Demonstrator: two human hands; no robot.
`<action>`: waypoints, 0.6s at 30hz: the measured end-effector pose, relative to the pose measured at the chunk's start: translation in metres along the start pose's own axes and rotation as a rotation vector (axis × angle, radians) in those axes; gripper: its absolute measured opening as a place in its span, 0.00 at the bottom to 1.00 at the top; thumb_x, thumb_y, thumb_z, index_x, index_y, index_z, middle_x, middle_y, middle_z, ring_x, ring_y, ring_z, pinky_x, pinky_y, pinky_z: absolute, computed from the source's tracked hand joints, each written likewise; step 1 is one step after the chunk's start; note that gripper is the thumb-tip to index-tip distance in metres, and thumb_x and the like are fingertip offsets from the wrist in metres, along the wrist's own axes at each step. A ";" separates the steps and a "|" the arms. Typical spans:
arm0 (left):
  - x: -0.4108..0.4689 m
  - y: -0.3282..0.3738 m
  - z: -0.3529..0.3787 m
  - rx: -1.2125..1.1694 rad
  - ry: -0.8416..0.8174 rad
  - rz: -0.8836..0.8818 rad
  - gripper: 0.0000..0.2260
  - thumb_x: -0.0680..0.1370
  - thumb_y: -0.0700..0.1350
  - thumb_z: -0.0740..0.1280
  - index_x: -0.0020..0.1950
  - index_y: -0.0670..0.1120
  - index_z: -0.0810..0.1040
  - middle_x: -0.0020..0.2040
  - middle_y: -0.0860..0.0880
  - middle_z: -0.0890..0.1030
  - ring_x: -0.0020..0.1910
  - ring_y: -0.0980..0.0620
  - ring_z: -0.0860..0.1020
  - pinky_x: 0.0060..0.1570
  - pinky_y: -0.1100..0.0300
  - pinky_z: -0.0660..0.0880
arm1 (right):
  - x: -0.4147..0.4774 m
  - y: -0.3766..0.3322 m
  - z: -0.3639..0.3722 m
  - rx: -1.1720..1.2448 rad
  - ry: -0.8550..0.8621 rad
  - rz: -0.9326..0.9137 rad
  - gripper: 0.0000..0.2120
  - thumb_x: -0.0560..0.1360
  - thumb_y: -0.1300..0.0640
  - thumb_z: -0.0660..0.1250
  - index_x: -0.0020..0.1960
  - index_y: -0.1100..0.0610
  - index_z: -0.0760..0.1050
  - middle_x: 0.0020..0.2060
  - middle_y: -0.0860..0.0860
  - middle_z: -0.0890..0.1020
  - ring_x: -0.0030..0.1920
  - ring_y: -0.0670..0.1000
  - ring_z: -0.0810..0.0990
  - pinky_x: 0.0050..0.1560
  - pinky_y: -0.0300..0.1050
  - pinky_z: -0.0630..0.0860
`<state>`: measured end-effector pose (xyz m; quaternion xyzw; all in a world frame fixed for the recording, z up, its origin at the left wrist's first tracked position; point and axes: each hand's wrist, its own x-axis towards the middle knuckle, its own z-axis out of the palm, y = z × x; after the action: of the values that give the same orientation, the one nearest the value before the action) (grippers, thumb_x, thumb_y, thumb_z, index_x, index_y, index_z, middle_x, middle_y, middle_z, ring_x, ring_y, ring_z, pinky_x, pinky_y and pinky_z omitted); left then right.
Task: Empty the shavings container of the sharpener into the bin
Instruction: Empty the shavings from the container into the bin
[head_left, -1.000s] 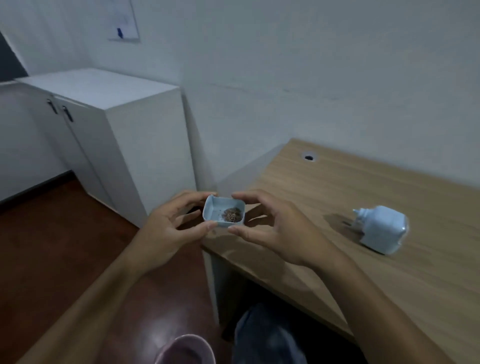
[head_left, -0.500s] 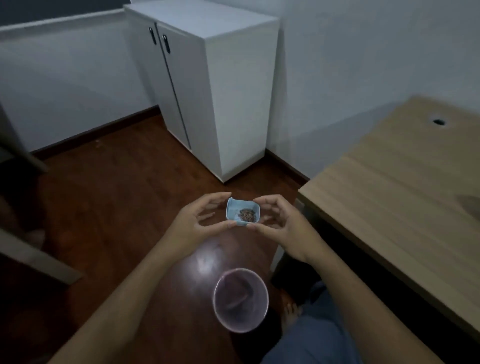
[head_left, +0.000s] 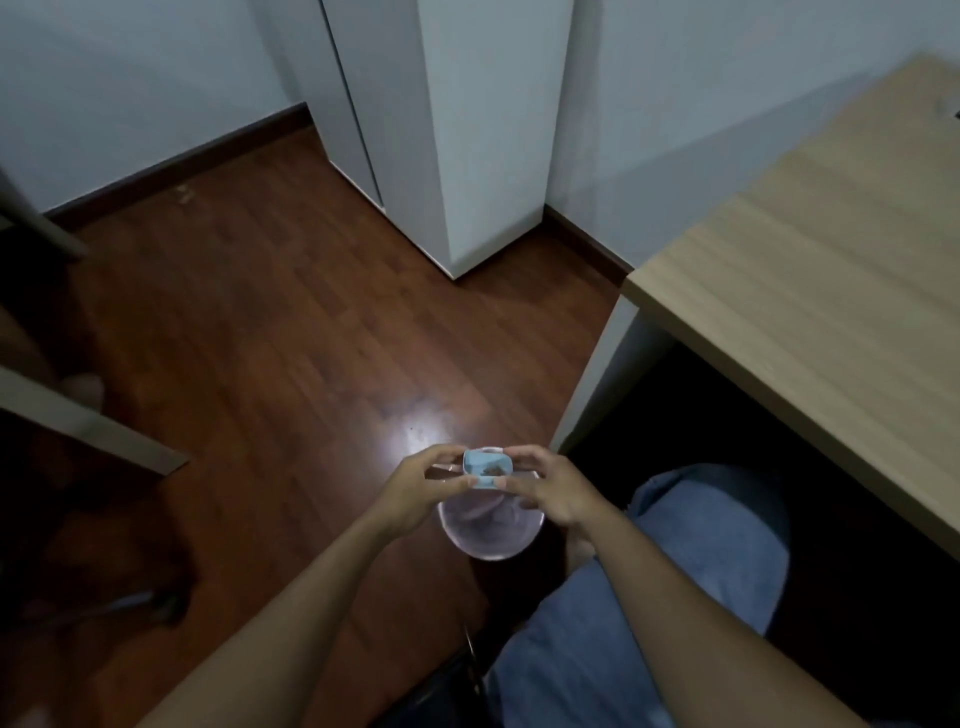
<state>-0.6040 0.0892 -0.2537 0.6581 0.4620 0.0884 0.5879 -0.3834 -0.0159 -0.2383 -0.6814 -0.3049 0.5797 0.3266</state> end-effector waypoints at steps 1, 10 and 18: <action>0.001 -0.005 0.003 -0.018 -0.013 -0.028 0.16 0.76 0.45 0.83 0.62 0.52 0.87 0.54 0.58 0.91 0.53 0.63 0.88 0.56 0.64 0.82 | -0.002 0.002 0.001 0.018 -0.007 0.021 0.16 0.79 0.58 0.79 0.64 0.49 0.83 0.59 0.46 0.87 0.56 0.47 0.88 0.55 0.48 0.87; 0.013 0.000 0.025 -0.337 -0.061 -0.552 0.24 0.74 0.65 0.81 0.45 0.43 0.85 0.28 0.51 0.79 0.29 0.51 0.82 0.37 0.60 0.83 | 0.009 0.023 0.002 -0.200 0.152 0.251 0.34 0.69 0.24 0.72 0.44 0.56 0.89 0.37 0.58 0.91 0.39 0.58 0.91 0.48 0.54 0.86; 0.015 0.012 0.025 -0.322 -0.002 -0.634 0.26 0.76 0.67 0.77 0.48 0.42 0.87 0.40 0.46 0.91 0.50 0.42 0.93 0.24 0.68 0.75 | 0.009 0.019 0.000 -0.202 0.167 0.254 0.34 0.77 0.28 0.69 0.44 0.60 0.90 0.38 0.64 0.90 0.30 0.49 0.82 0.44 0.44 0.79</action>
<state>-0.5726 0.0841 -0.2572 0.3808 0.6229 -0.0275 0.6828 -0.3812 -0.0209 -0.2588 -0.7895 -0.2450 0.5242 0.2048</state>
